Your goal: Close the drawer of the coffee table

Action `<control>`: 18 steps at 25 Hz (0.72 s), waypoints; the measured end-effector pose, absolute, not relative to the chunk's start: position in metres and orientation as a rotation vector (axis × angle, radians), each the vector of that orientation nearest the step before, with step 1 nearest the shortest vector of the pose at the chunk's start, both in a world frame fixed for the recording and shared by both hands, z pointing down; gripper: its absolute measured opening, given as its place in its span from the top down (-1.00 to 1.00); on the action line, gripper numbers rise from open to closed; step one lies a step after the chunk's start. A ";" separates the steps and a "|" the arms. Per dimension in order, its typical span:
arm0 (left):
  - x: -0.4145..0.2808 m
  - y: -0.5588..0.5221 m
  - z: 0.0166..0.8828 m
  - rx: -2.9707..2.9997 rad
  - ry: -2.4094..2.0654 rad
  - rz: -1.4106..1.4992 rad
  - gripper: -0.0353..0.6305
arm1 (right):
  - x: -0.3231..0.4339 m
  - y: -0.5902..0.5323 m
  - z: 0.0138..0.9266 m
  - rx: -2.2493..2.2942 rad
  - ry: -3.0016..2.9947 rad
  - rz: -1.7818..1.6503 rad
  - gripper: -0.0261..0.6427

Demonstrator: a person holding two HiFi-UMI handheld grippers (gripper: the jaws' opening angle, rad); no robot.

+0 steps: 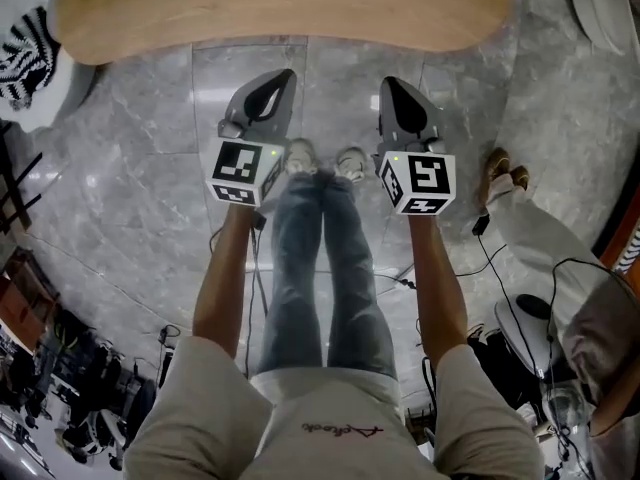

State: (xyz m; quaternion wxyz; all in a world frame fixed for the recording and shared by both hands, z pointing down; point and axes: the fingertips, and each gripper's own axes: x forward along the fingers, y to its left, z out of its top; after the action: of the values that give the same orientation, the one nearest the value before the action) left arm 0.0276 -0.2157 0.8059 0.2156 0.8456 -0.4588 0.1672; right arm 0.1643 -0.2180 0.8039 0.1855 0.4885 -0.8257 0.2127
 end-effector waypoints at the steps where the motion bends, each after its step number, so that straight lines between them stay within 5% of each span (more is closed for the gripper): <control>1: 0.028 -0.212 0.793 2.349 -1.277 0.461 0.89 | 0.164 -0.216 0.790 1.377 -2.338 0.583 0.91; 18: 0.039 -0.187 0.568 2.442 -1.381 0.370 0.89 | 0.177 -0.200 0.556 1.485 -2.475 0.406 0.91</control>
State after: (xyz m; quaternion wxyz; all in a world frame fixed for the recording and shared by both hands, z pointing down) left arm 0.0387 -0.1865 0.5681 0.1553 0.8526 -0.4820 0.1293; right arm 0.1766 -0.2001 0.5563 0.1131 0.5061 -0.8438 0.1384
